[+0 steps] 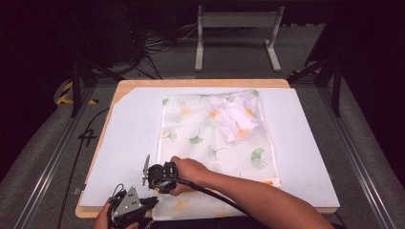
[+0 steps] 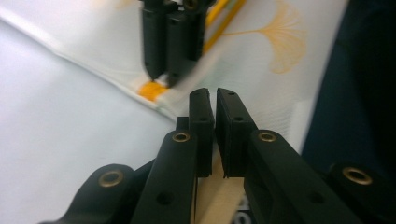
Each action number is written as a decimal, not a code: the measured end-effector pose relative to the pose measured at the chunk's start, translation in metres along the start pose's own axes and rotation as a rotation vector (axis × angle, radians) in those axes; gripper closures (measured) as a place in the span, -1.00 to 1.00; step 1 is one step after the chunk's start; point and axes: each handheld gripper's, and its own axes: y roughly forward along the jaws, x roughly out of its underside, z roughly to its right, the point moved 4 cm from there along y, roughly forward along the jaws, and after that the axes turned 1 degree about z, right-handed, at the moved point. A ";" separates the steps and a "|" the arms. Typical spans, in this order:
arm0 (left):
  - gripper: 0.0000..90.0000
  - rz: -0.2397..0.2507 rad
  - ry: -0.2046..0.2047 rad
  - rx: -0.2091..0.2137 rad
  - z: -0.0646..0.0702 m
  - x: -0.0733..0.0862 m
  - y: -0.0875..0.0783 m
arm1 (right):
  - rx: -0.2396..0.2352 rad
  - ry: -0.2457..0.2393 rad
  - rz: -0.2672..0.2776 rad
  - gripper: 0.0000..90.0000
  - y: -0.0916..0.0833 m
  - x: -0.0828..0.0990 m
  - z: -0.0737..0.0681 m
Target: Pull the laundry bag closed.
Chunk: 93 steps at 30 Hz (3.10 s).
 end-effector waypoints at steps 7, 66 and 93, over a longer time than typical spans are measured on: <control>0.97 0.005 -0.004 -0.029 -0.010 -0.005 0.006 | 0.027 -0.010 0.006 0.85 0.000 0.001 -0.003; 1.00 -0.001 -0.094 -0.009 -0.012 -0.002 0.007 | 0.117 -0.048 -0.054 0.88 -0.004 0.010 -0.010; 1.00 0.002 -0.092 -0.007 -0.012 -0.001 0.006 | 0.118 -0.042 -0.064 0.88 -0.017 0.047 -0.014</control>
